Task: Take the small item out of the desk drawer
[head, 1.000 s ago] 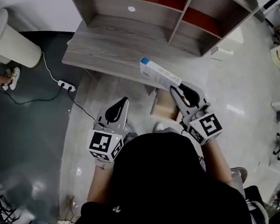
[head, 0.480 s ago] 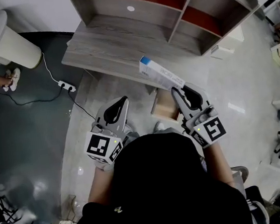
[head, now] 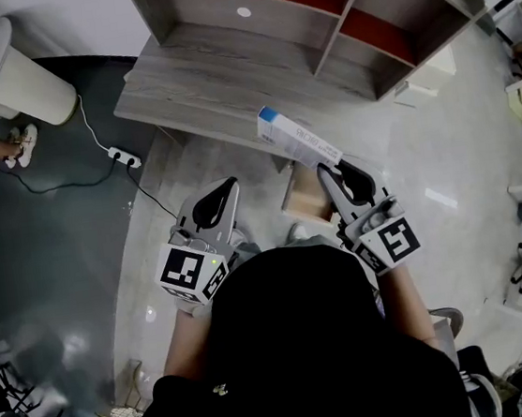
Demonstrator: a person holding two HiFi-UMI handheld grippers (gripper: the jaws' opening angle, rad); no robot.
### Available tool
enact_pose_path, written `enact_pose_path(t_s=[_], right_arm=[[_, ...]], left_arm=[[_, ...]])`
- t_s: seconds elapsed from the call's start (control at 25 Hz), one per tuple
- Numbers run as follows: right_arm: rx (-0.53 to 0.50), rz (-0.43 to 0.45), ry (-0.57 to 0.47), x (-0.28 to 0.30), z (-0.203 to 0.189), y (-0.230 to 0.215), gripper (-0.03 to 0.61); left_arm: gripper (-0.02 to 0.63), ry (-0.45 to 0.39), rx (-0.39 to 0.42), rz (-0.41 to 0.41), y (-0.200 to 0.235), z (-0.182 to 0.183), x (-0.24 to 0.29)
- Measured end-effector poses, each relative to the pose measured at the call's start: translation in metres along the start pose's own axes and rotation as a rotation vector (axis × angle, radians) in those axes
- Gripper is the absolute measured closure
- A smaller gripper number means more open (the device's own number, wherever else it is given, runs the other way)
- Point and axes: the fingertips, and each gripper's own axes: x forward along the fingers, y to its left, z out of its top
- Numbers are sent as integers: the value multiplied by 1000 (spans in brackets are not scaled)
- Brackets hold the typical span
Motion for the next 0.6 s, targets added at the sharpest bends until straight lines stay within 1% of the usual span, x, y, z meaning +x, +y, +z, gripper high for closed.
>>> enact_pose_path(t_s=[0.24, 0.6], right_arm=[[-13, -18, -12, 0, 1, -5, 502], [-15, -28, 0, 1, -4, -8, 503]], left_arm=[[604, 6, -2, 4, 1, 0, -2], [604, 11, -3, -4, 3, -3, 1]])
